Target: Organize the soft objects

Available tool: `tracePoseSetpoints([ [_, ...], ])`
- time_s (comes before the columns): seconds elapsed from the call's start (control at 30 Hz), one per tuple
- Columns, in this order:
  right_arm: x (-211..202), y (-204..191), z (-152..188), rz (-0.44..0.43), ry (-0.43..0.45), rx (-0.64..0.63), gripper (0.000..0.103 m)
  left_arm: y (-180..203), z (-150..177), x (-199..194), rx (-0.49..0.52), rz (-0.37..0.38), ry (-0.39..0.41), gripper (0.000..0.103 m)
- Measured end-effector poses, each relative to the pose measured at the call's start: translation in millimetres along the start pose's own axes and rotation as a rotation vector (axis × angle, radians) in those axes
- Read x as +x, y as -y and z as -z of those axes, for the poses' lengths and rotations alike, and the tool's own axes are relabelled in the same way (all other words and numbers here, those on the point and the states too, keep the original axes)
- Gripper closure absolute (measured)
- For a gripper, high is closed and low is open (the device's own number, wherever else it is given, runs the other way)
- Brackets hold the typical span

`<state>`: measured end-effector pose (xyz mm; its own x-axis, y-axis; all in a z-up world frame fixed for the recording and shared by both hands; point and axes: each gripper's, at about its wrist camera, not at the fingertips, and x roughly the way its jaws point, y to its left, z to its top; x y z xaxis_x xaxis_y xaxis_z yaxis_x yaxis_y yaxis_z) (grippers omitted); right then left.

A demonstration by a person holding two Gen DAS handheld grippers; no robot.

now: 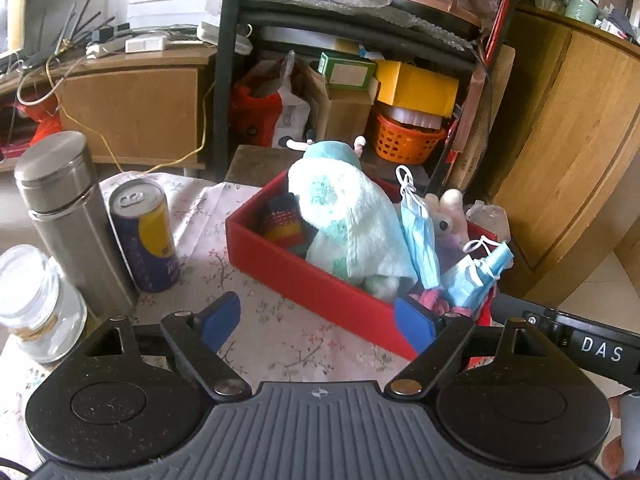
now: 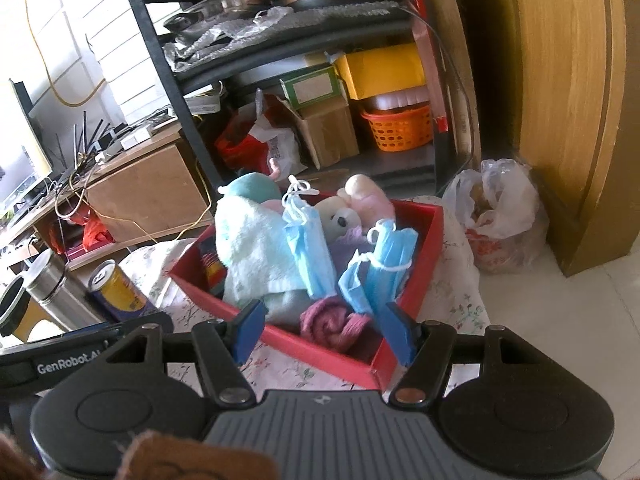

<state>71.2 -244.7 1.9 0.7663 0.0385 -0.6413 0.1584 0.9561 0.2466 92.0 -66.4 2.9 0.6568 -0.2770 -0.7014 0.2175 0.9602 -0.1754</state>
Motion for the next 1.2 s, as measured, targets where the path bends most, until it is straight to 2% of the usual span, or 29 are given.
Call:
tracePoseSetpoints([
  [0.3,-29,-8,24,-0.005,0.024,-0.014,0.068,-1,19,-26,0.01,-0.002,0.021,0.019],
  [0.53,-47,-13,39,0.005,0.048,-0.032,0.068,6,34,-39,0.069,-0.04,0.046,0.018],
  [0.63,-52,-15,44,0.003,0.055,-0.036,0.067,5,37,-42,0.058,-0.039,0.054,0.018],
  [1.2,-52,-15,47,-0.006,0.074,-0.004,0.067,15,42,-41,0.092,-0.058,0.063,0.018],
])
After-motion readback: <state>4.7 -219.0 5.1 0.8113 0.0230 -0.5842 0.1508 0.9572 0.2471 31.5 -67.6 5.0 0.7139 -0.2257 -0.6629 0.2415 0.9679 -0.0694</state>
